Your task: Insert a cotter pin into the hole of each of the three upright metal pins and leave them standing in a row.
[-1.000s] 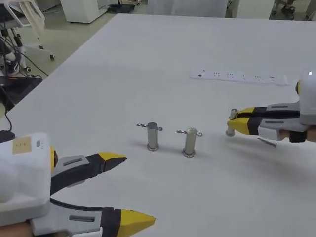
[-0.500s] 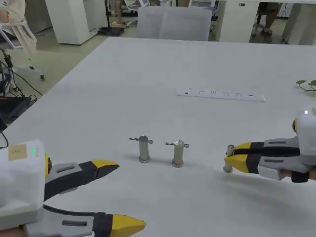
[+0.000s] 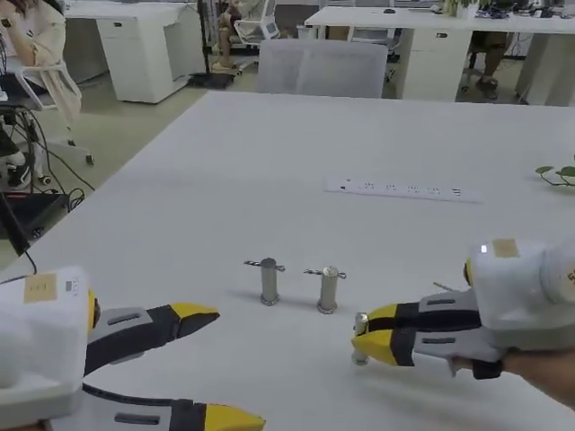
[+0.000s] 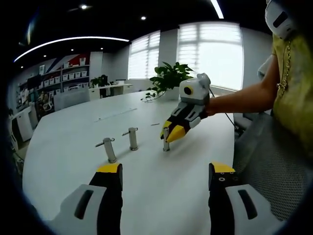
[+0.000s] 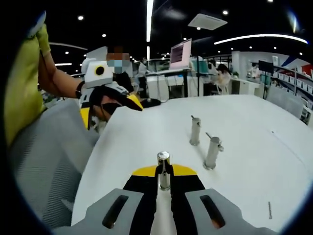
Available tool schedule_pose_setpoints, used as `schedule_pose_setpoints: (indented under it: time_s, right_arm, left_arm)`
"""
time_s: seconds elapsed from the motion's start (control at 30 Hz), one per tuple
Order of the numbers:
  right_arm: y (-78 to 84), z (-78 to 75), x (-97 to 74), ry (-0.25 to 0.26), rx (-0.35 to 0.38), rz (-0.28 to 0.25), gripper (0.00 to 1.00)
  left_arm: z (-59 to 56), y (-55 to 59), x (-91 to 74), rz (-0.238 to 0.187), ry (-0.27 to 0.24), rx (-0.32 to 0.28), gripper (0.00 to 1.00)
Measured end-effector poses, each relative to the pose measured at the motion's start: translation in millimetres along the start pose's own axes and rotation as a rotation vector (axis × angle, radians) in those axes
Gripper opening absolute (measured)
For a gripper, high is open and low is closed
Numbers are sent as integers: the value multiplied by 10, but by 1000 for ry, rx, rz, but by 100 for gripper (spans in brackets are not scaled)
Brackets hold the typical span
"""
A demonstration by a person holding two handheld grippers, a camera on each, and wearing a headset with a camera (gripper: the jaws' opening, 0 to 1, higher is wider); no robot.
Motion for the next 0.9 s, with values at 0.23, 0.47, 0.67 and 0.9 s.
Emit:
schedule_pose_setpoints:
  time_s: [0.23,0.47,0.67,0.9]
  right_arm:
    - [-23,-21,303,-82,-16,-4,9]
    - [-6,-21,500,-160,-34,-4,9]
    - [14,-32,562,-193,-42,-14,9]
    - [42,-30,548,-211,-43,-22,9]
  left_arm:
    - [36,51,-49,20,-19,-7,70]
    - [56,101,-20,43,-23,-16,70]
    - [54,119,8,59,-19,-18,69]
    - [19,136,31,72,-12,-20,68]
Point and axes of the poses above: the centre of the closed fingertips' face, and the gripper's own axes: x roughly forward along the fingers, z roughly to its left, y roughly out of its underside, the point moved 5 cm from there along -x, roughly backward along the fingers, and after that the axes turned 13 degrees about -y, right-handed, at the moved point
